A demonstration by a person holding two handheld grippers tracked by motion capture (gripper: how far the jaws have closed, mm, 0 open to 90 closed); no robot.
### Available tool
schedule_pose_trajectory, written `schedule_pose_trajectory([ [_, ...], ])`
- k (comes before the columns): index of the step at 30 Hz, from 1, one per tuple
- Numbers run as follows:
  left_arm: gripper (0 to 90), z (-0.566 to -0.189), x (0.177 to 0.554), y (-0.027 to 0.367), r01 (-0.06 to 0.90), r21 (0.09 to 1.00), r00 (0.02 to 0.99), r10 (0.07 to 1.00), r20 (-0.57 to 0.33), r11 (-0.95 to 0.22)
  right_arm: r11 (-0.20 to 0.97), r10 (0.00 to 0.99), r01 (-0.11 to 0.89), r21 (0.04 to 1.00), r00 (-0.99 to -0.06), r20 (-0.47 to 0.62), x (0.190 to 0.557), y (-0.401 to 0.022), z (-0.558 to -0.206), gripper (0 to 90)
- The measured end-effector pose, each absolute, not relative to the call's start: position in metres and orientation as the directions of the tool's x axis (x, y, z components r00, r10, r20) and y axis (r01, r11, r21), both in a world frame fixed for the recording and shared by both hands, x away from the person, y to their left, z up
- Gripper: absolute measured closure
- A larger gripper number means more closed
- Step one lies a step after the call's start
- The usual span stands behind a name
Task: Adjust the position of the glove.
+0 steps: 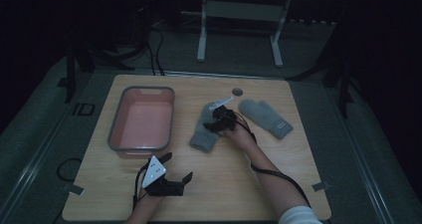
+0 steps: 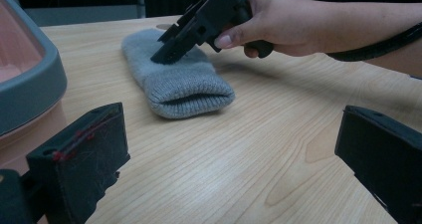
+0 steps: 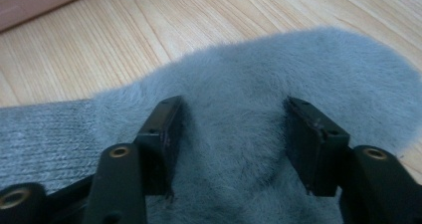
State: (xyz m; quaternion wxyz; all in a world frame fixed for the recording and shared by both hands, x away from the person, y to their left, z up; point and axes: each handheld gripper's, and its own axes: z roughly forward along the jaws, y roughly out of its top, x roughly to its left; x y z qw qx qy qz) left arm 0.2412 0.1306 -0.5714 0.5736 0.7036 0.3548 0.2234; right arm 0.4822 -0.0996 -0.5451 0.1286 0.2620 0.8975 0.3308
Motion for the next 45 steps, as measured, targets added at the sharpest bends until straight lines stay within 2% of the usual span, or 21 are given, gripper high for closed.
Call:
schedule_pose_trajectory([
  [3,0.6,-0.571,0.241,0.130,0.246,0.965,0.648,0.756,-0.094,-0.091,0.647,0.551,0.385,0.658,-0.833,-0.055,0.483,-0.101,-0.545,52.1],
  [9,0.6,-0.571,0.241,0.131,0.247,0.965,0.647,0.757,-0.096,-0.088,0.661,0.539,0.372,0.652,-0.840,-0.067,0.480,-0.099,-0.543,73.9],
  [12,0.6,-0.571,0.241,0.131,0.247,0.965,0.646,0.758,-0.096,-0.088,0.666,0.528,0.370,0.647,-0.847,-0.059,0.480,-0.098,-0.540,79.3],
  [22,0.6,-0.571,0.241,0.131,0.245,0.965,0.644,0.759,-0.091,-0.091,0.671,0.456,0.318,0.669,-0.889,-0.035,0.462,-0.108,-0.517,82.3],
  [29,0.6,-0.571,0.241,0.131,0.246,0.965,0.641,0.762,-0.091,-0.092,0.682,0.395,0.253,0.687,-0.917,-0.054,0.433,-0.124,-0.494,82.4],
  [35,0.6,-0.571,0.241,0.131,0.246,0.965,0.640,0.763,-0.091,-0.091,0.646,0.365,0.244,0.723,-0.931,-0.012,0.406,-0.145,-0.476,82.3],
  [40,0.6,-0.571,0.241,0.131,0.245,0.965,0.639,0.764,-0.087,-0.095,0.648,0.318,0.222,0.729,-0.948,0.006,0.385,-0.152,-0.479,82.2],
  [45,0.6,-0.571,0.241,0.130,0.244,0.965,0.639,0.764,-0.086,-0.095,0.683,0.276,0.215,0.698,-0.961,0.026,0.383,-0.146,-0.495,82.2],
])
